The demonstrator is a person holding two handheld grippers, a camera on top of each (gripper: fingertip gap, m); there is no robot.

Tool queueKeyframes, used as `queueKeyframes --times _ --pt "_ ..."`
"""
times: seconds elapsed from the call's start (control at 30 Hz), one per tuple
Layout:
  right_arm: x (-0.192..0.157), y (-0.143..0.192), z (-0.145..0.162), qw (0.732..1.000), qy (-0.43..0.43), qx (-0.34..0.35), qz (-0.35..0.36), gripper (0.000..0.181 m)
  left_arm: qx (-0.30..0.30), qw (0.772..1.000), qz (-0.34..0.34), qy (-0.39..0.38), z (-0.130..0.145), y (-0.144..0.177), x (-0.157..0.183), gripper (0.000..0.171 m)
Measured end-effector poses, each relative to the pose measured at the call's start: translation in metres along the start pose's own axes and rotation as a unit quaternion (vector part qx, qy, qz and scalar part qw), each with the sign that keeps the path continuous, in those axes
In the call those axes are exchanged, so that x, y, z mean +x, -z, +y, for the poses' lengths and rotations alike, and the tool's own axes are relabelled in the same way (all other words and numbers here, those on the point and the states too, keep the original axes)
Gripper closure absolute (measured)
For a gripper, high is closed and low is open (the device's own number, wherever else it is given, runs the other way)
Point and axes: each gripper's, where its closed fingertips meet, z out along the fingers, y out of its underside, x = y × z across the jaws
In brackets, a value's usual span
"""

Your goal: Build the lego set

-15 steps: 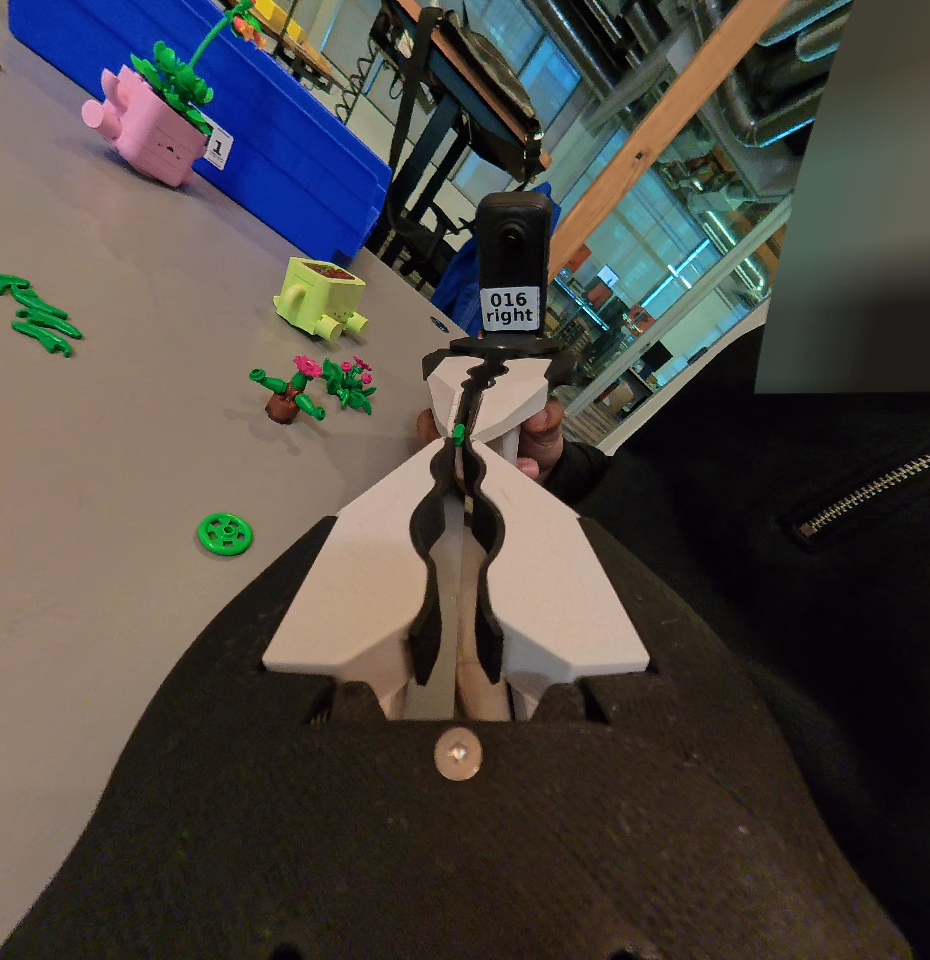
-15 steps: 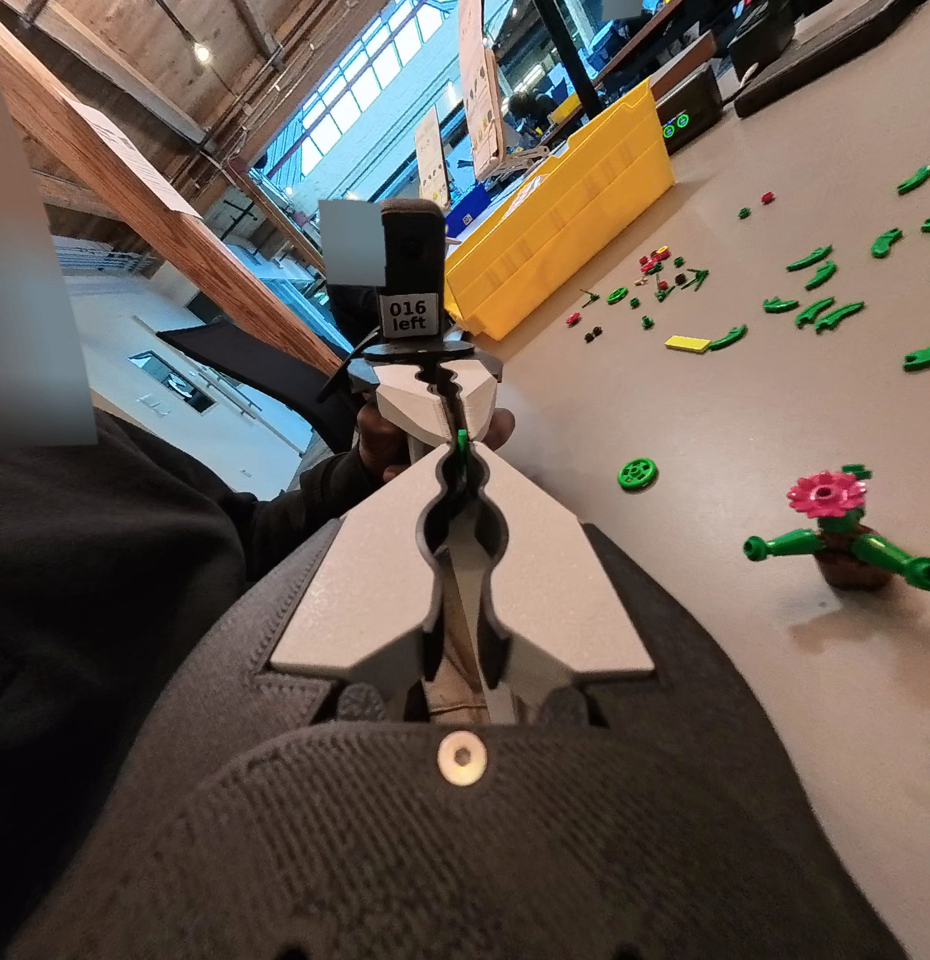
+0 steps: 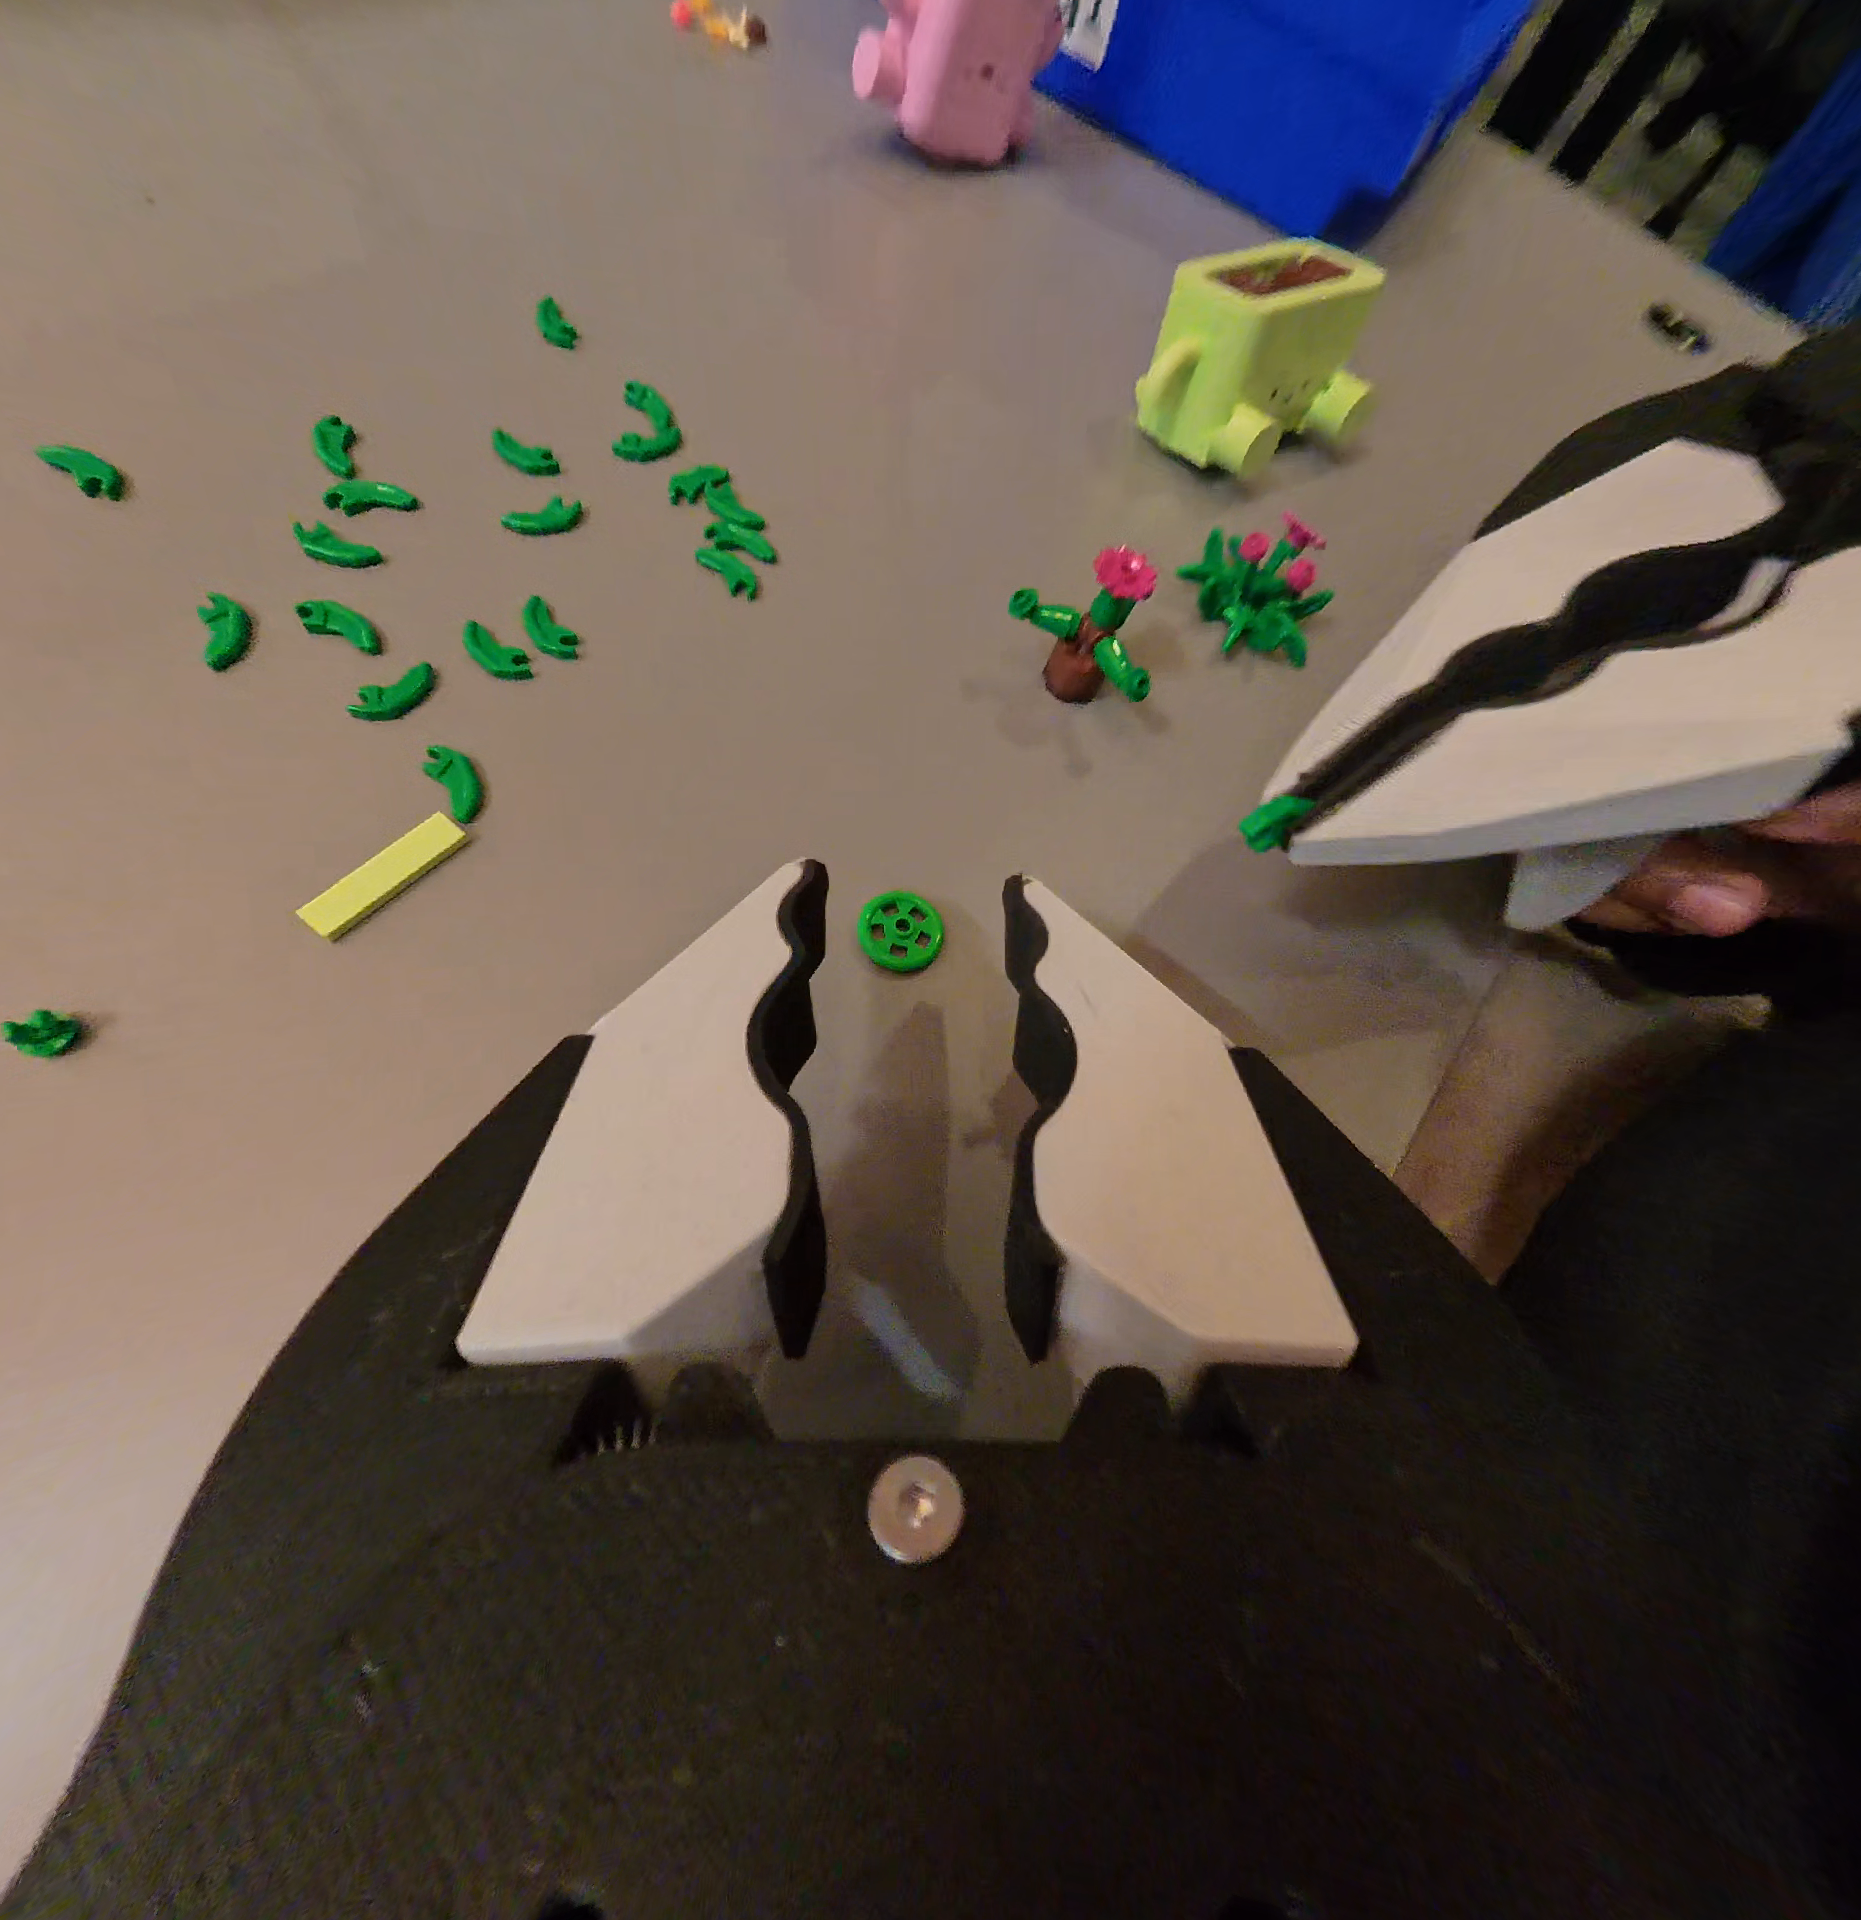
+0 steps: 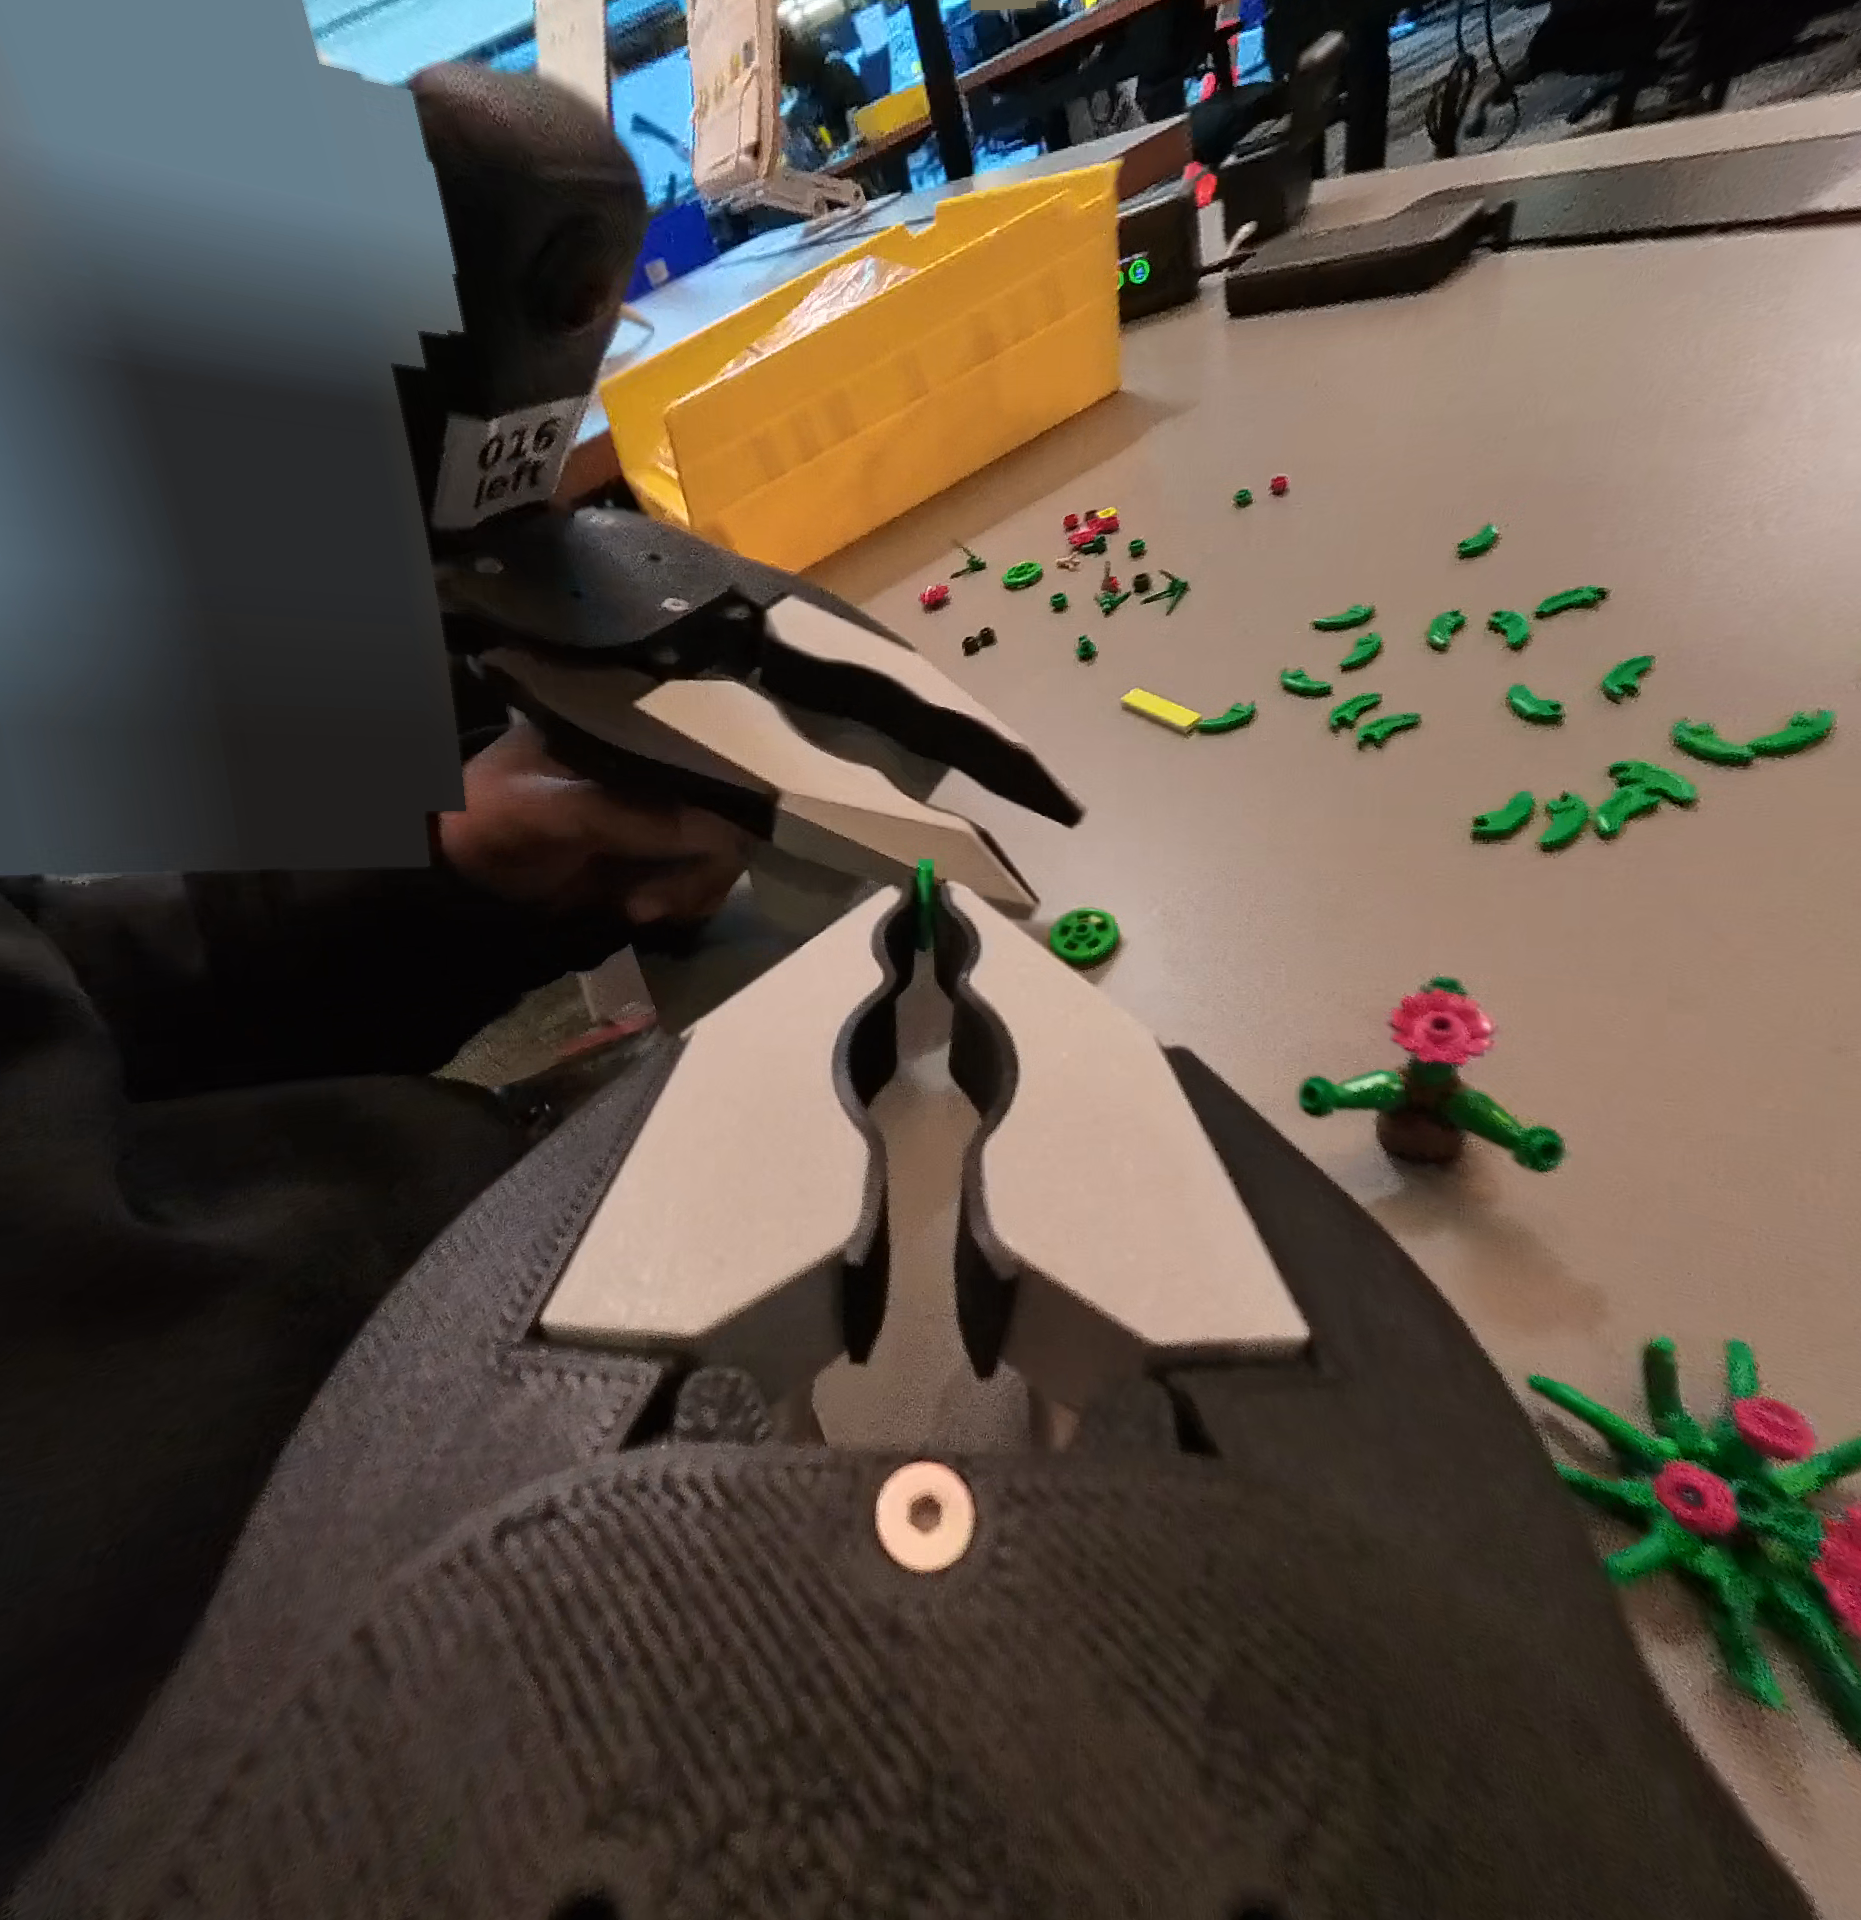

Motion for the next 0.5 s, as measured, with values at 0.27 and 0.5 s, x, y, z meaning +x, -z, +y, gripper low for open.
queueKeyframes --times 0.27,0.5 --pt "-0.0059 -0.0025 0.0017 1.000 0.026 -0.003 0.002 0.181 -0.044 0.998 -0.029 -0.023 0.0099 -0.0089 -0.0029 0.136" --pt "-0.0049 -0.0021 0.0010 1.000 0.020 0.001 0.002 0.181 -0.051 0.998 -0.031 -0.023 0.0116 -0.0104 -0.0037 0.136"
